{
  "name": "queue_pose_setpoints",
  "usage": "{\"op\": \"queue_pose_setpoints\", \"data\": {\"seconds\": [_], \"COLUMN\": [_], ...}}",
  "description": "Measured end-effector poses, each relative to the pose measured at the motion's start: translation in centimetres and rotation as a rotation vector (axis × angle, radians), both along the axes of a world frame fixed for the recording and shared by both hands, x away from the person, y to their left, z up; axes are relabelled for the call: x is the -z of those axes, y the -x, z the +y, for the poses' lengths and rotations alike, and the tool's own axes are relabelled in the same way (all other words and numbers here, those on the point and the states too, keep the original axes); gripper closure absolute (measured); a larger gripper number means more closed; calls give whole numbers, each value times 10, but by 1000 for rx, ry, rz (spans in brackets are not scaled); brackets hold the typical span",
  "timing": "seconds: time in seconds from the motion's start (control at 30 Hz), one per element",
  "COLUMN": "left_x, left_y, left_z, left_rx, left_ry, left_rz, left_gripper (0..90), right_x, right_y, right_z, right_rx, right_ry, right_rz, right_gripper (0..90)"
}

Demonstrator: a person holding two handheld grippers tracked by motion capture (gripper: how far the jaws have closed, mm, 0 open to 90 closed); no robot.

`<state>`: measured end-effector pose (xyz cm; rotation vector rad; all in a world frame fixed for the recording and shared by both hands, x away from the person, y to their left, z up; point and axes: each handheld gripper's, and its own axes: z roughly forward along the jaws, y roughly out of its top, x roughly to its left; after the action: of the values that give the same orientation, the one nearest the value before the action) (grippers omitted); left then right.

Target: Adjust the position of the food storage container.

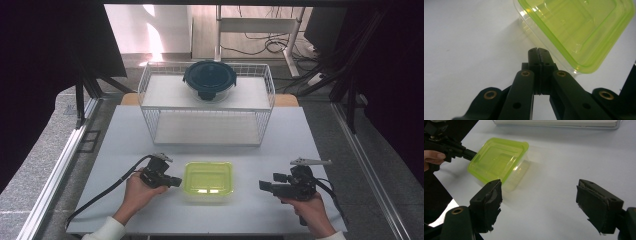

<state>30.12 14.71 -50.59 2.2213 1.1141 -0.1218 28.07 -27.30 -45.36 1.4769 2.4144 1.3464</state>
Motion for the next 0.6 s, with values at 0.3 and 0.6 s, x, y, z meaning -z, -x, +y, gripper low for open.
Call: {"op": "queue_pose_setpoints", "data": {"seconds": [0.3,0.6], "left_x": [3,-10], "left_y": [-5,0], "left_z": [-7,4], "left_rx": [-3,-28], "left_ry": [11,-38], "left_rz": [12,-77], "left_gripper": [900,900], "right_x": [0,1], "right_y": [0,0], "right_z": [0,4], "right_rx": [-2,-15], "right_ry": [4,-6], "right_rz": [0,6], "right_gripper": [204,204]}}
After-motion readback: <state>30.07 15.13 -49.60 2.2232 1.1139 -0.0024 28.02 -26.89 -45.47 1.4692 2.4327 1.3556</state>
